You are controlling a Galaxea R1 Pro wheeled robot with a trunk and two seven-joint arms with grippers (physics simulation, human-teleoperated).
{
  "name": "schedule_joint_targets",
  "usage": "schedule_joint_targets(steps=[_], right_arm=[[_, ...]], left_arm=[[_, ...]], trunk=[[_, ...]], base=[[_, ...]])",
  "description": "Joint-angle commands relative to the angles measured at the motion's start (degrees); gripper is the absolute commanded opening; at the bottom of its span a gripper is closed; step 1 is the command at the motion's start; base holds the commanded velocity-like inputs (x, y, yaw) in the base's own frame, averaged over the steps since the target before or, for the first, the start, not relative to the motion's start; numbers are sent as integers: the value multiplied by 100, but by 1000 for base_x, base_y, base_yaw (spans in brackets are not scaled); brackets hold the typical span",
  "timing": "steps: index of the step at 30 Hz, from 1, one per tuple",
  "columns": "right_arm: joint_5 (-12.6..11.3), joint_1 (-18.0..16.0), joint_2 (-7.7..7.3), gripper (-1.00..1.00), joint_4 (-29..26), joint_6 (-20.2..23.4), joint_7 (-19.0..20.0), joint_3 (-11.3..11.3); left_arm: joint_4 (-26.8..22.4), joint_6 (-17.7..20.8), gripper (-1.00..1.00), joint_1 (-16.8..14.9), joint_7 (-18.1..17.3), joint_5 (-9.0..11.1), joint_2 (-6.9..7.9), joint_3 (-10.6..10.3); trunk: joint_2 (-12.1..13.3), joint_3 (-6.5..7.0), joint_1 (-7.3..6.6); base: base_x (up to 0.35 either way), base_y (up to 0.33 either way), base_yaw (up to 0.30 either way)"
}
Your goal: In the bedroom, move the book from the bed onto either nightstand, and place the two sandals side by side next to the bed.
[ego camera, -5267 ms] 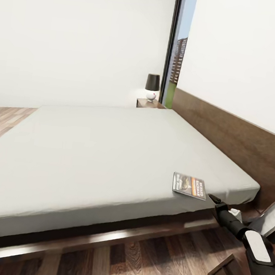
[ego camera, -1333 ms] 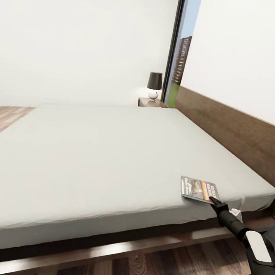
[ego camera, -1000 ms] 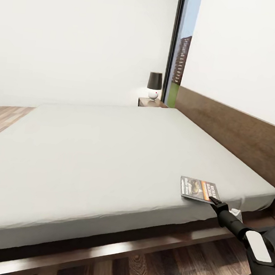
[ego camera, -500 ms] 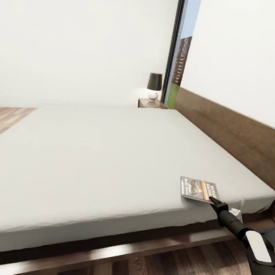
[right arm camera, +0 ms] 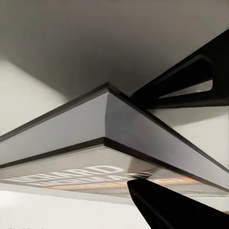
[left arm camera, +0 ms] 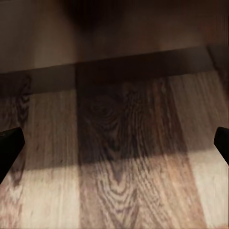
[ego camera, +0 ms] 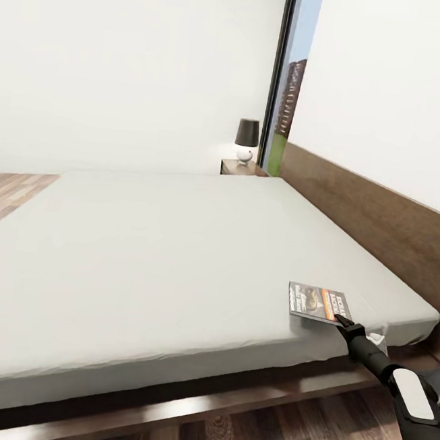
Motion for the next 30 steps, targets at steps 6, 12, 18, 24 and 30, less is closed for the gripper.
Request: schedule_joint_targets(steps=[6, 12, 18, 24, 30], right_arm=[[32, -2, 7, -100, -653, 144, -143, 11], [198, 34, 48, -100, -2697, 310, -1459, 206], [312, 115, 54, -100, -3466, 632, -1948, 611], [827, 608, 58, -100, -4034, 707, -2043, 1176], [1315, 1071, 55, -100, -4277, 709, -2053, 1818]], left_arm=[[11, 37, 100, -4, 24, 54, -20, -43], [12, 52, 100, -4, 22, 66, -30, -42], [12, 54, 100, -4, 22, 68, -29, -37], [12, 59, 100, -4, 22, 69, -30, -37], [12, 81, 100, -4, 22, 72, -31, -37]], trunk=[[240, 103, -133], [481, 211, -265], [722, 319, -397], [962, 427, -529], [1203, 534, -661]], base=[[0, 0, 0], [0, 0, 0], [0, 0, 0], [0, 0, 0], [0, 0, 0]])
